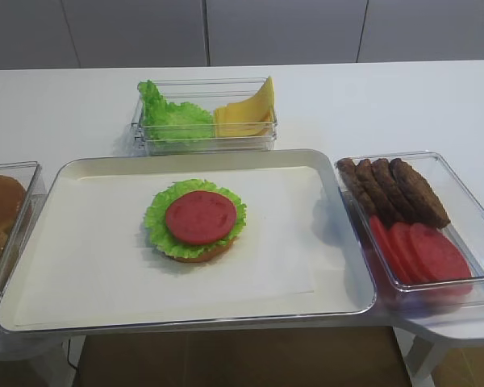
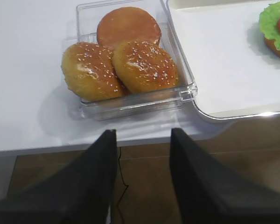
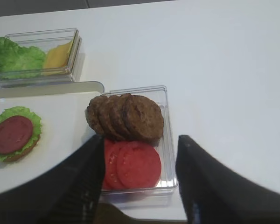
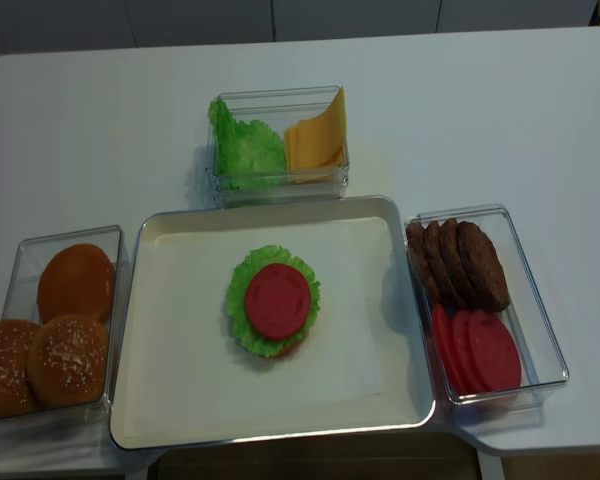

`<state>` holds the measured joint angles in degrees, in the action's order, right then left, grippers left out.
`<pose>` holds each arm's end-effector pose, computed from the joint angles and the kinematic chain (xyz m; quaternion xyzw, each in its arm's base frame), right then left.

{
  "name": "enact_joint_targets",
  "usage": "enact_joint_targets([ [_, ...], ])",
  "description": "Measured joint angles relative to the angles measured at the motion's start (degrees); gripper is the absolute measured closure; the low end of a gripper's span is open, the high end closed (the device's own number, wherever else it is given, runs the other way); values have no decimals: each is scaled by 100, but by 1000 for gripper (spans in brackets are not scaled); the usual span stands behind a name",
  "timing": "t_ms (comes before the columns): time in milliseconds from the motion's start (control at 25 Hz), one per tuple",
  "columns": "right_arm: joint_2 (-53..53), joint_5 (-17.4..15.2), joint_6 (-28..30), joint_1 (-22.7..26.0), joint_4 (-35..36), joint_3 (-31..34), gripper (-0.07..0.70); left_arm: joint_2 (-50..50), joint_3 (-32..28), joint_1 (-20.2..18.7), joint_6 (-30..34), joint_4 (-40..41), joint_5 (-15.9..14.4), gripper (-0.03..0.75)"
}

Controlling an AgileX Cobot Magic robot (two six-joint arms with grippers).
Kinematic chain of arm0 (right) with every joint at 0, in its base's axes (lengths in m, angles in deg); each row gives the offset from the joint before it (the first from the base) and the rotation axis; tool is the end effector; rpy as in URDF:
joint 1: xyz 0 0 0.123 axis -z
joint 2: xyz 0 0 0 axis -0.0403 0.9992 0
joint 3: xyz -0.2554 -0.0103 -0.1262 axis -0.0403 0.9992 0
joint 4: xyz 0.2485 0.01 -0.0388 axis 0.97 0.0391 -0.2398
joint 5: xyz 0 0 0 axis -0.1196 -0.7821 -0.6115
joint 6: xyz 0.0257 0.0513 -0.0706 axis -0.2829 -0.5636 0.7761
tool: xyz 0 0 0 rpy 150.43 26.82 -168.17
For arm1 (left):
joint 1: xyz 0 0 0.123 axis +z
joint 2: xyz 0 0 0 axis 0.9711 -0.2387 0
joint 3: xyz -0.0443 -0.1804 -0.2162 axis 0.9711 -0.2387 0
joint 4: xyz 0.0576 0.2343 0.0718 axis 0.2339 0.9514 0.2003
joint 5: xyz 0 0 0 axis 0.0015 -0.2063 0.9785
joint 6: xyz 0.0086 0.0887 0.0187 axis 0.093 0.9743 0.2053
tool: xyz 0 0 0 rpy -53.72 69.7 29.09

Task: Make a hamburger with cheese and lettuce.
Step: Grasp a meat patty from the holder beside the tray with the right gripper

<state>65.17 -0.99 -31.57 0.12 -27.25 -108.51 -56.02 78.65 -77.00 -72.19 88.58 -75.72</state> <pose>0.0607 0.0188 0.3968 -0.0181 0.8726 0.1118 0.4751 -0.0120 0.0023 0.2652 0.0049 0.8802 0.0095 0.4745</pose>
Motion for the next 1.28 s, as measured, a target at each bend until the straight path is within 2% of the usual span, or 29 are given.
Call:
enact_joint_targets([
  [320,1710,-96,0,0,300,-1162,269,0,0,0,0,0,0,427],
  [520,2703,-122,-130,-102,376,-1807,307,0,0,0,0,0,0,427],
  [680,3468,-133,-290,-716,180,-2225,312,0,0,0,0,0,0,428],
  [920,4548,-160,-1003,-1785,-1048,-2701,313,0,0,0,0,0,0,428],
  [1280,5987,-538,-1504,-2929,-2177,-3295,313,0,0,0,0,0,0,428],
])
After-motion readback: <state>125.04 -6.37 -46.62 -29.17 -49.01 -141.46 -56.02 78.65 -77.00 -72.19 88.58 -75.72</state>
